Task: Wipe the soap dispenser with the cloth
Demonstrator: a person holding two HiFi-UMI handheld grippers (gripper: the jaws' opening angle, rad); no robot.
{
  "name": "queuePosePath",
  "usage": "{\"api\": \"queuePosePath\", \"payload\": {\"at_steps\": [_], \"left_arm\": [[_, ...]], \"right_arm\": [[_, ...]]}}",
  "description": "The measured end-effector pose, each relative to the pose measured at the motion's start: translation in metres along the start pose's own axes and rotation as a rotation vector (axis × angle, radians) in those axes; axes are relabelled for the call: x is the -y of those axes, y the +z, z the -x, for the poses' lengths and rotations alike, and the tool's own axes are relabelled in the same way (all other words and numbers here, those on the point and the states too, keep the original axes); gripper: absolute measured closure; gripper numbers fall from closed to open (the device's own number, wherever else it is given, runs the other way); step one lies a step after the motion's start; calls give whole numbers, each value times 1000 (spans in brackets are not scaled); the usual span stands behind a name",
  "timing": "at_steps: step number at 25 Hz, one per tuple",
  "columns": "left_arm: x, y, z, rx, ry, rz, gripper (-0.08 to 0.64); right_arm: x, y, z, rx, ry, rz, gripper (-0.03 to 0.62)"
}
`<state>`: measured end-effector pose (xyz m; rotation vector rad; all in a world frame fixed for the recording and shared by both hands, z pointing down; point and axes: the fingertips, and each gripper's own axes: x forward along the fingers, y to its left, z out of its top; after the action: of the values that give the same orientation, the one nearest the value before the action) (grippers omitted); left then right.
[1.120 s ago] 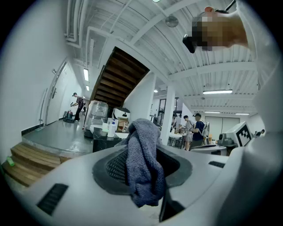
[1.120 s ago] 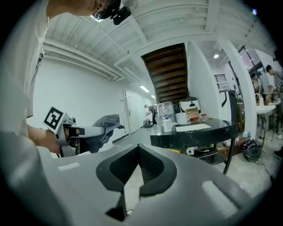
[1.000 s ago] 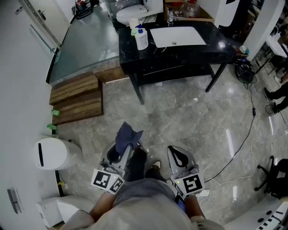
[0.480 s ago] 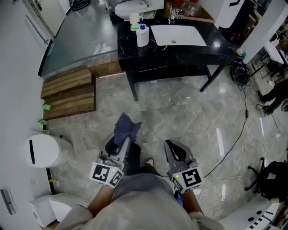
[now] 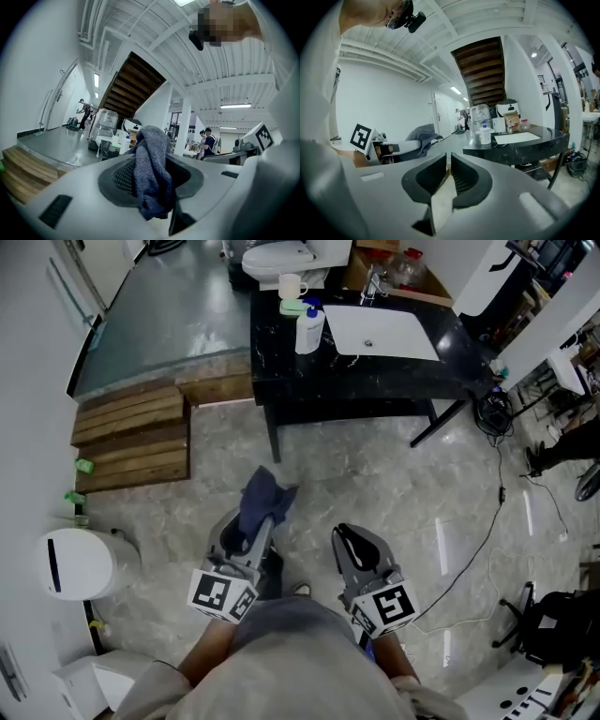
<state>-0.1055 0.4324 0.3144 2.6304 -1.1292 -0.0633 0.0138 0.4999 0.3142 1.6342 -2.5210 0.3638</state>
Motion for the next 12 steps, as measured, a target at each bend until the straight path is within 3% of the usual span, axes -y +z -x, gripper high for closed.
{"api": "queuePosePath", "payload": {"at_steps": [12], "left_arm": [[-64, 37, -47, 47, -46, 37, 419]], "right_arm": [[-2, 42, -94, -15, 61, 62, 580]]}}
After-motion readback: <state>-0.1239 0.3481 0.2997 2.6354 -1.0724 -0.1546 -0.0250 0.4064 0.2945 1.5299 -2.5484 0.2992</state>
